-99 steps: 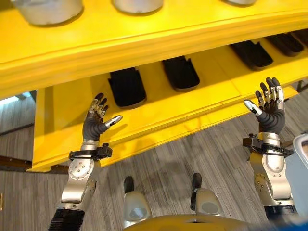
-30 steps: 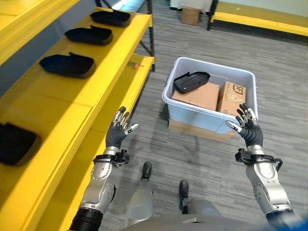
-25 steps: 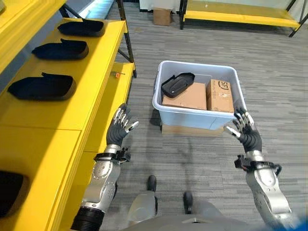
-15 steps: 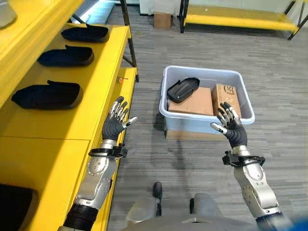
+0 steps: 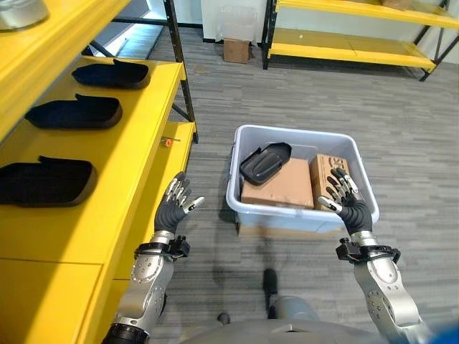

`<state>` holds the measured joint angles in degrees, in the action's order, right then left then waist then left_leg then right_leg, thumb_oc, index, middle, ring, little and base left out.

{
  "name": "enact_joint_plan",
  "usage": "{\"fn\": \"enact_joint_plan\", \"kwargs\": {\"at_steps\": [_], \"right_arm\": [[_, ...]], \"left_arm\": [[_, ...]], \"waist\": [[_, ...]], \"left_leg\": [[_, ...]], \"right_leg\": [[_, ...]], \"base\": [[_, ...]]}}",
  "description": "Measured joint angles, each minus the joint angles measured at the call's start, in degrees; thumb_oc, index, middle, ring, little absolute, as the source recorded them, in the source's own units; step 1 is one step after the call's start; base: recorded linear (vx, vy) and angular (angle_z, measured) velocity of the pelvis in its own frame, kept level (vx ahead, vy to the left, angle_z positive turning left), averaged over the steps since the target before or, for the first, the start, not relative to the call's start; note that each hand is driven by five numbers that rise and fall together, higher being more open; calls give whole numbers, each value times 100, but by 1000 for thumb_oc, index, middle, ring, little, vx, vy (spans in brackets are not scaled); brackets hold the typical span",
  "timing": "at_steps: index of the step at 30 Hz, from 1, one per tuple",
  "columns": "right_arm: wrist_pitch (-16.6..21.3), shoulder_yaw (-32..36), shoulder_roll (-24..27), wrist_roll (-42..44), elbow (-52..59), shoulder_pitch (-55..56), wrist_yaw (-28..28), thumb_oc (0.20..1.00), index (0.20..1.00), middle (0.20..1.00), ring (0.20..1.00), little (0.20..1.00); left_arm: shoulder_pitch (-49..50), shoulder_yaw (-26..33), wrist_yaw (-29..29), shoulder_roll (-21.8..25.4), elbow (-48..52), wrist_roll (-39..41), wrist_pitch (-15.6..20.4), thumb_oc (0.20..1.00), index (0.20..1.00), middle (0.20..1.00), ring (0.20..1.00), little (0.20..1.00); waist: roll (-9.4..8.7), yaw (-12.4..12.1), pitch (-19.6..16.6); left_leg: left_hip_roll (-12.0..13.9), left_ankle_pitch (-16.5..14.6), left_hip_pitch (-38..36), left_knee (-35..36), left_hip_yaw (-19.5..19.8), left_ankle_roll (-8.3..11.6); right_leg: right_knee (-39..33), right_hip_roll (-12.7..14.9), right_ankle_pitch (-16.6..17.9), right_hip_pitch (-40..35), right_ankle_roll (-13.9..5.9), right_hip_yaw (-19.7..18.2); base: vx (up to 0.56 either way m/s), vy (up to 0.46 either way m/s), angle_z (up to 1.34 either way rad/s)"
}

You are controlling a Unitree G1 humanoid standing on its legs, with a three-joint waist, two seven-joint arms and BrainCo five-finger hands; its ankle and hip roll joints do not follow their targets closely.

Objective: Move parts from the plastic box to the shelf.

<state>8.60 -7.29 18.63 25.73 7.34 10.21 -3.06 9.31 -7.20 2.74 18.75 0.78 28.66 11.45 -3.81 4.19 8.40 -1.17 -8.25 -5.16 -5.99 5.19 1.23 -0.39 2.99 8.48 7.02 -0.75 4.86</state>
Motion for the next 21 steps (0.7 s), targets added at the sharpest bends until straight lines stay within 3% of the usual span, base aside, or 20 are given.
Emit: {"fn": "enact_joint_plan", "kwargs": {"at_steps": [3,5,6,7,8,9,11,12,13,14,17,18,19,20,21], "right_arm": [[-1,65,313,4,-59,-102,3,1000,1000,1000,1000,1000],[18,115,330,18,-56,-158,-11,1000,1000,1000,1000,1000],[55,203,334,57,-16,-64,-50,1000,1000,1000,1000,1000],[54,221,306,65,-8,-30,-73,1000,1000,1000,1000,1000],[58,211,276,67,-5,-9,-94,1000,1000,1000,1000,1000],[68,254,279,67,29,25,-161,1000,1000,1000,1000,1000],[81,261,206,69,24,-39,-198,1000,1000,1000,1000,1000],[86,259,219,68,24,-66,-206,1000,1000,1000,1000,1000],[93,257,222,66,16,-100,-221,1000,1000,1000,1000,1000],[111,271,236,64,-2,-142,-244,1000,1000,1000,1000,1000],[114,310,324,51,-31,-119,-273,1000,1000,1000,1000,1000],[116,334,339,45,-29,-103,-273,1000,1000,1000,1000,1000],[108,361,236,45,-33,-76,-271,1000,1000,1000,1000,1000],[105,369,114,41,-25,20,-249,1000,1000,1000,1000,1000],[101,367,-59,44,-29,28,-212,1000,1000,1000,1000,1000]], "left_arm": [[17,-46,-11,-12,100,13,8,1000,1000,1000,1000,1000],[72,22,-20,-3,236,17,6,1000,1000,1000,1000,1000],[-134,-26,-37,-13,231,24,-1,1000,1000,1000,1000,1000],[-139,-35,-33,-26,229,38,-5,1000,1000,1000,1000,1000],[-109,-37,-35,9,239,57,-8,1000,1000,1000,1000,1000],[-152,-63,-40,39,237,62,-11,1000,1000,1000,1000,1000],[-124,-54,-33,84,224,80,-59,1000,1000,1000,1000,1000],[-109,-52,-33,87,226,104,-87,1000,1000,1000,1000,1000],[-86,-54,-31,90,224,119,-103,1000,1000,1000,1000,1000],[-111,-53,-30,90,224,119,-111,1000,1000,1000,1000,1000],[-129,-68,-26,76,231,118,-117,1000,1000,1000,1000,1000],[-135,-71,-5,21,238,121,-114,1000,1000,1000,1000,1000],[-214,-73,-12,18,208,121,-114,1000,1000,1000,1000,1000],[-378,-128,-21,93,212,123,-115,1000,1000,1000,1000,1000],[-416,-126,-31,287,248,120,-104,1000,1000,1000,1000,1000]], "waist": [[175,-15,-16],[188,-69,-11],[93,-41,96],[78,-47,137],[2,-51,190],[-88,-59,274],[-165,-69,341],[-156,-59,360],[-123,-92,391],[-69,-140,447],[179,-150,486],[378,-142,463],[379,-82,485],[199,-45,452],[147,-70,425]], "left_leg": [[189,-5,2,-734,9,198],[327,-66,550,-1877,6,366],[345,44,1294,-3356,-24,541],[370,44,1697,-4049,-8,548],[369,35,1880,-4090,-10,538],[426,-43,2040,-3787,-63,442],[736,22,1986,-2142,-252,436],[894,124,1899,-1423,-303,411],[1134,324,1760,-562,-321,494],[1304,597,1516,304,-268,586],[1542,991,1202,884,-71,654],[1482,1029,1032,623,-42,600],[1365,1275,1000,632,-74,667],[934,1359,826,818,-338,484],[691,1392,722,906,-523,275]], "right_leg": [[223,-172,-470,-339,149,204],[235,-391,-736,-391,346,219],[220,-392,-853,-463,502,271],[229,-438,-861,-492,514,359],[248,-436,-931,-535,581,341],[205,-426,-978,-575,645,323],[81,-454,-970,-660,541,296],[82,-473,-955,-669,567,284],[49,-512,-1000,-747,443,160],[65,-560,-973,-796,445,118],[38,-637,-1026,-1003,346,-146],[39,-633,-1055,-1079,221,-280],[35,-503,-1079,-1127,114,-281],[48,-42,-1096,-1138,-116,-331],[92,250,-1077,-1136,-179,-345]], "base": [[242,-189,17],[165,-201,6],[104,-75,25],[114,-73,23],[212,48,13],[151,80,-1],[214,184,-3],[202,230,-13],[197,263,-35],[120,149,-48],[149,306,-52],[161,379,-49],[190,492,-37],[124,401,-21],[89,316,-29]]}}
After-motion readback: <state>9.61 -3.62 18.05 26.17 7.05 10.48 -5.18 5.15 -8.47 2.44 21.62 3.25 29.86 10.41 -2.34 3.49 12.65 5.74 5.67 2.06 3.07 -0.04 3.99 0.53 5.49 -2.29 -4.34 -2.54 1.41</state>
